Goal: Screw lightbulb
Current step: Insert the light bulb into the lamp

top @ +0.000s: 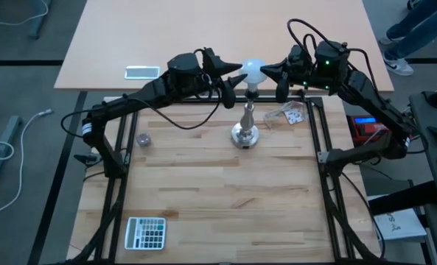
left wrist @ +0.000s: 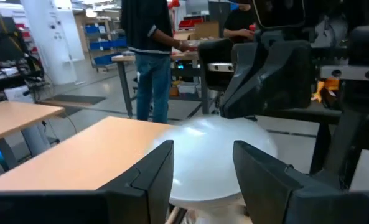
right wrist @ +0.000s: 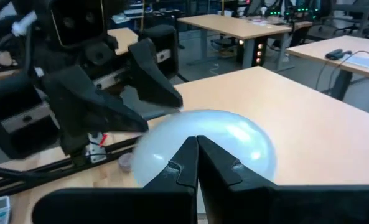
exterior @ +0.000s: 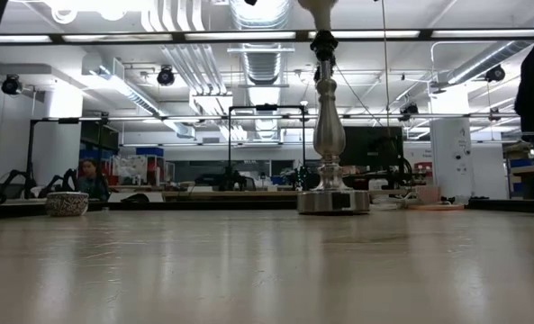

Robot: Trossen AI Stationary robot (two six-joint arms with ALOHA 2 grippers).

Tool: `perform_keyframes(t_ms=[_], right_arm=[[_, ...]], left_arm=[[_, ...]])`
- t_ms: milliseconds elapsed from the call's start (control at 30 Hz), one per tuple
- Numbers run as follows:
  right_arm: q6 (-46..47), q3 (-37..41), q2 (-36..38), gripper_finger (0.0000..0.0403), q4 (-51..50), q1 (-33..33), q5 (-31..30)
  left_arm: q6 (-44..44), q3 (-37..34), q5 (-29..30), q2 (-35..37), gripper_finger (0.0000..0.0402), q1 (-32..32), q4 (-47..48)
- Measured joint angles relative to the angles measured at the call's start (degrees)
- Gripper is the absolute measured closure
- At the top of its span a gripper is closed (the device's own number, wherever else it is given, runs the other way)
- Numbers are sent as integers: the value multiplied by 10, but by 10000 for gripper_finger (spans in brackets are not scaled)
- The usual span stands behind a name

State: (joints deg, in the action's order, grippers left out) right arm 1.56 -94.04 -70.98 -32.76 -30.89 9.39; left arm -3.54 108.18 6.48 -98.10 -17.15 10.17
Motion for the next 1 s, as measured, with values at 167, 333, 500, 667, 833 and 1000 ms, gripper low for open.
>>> perform_keyframes(t_ms=[167,333,500,667,833,1000], right_arm=[[-1,0,3,403,0,-1,-11],[-1,0,3,403,-2,0,-8],[-1,0,4,403,-11,0,-3],[-1,0,6,403,-12,0,24],[3,-1,5,403,-18,0,31],[4,-2,6,403,-28,0,33]], left_arm=[[0,0,6,0,240,0,-1],[0,0,6,-1,244,0,4],[0,1,5,-2,253,0,3],[0,1,5,-2,261,1,5],[0,1,5,-2,261,1,4],[0,2,5,-1,253,1,-15]])
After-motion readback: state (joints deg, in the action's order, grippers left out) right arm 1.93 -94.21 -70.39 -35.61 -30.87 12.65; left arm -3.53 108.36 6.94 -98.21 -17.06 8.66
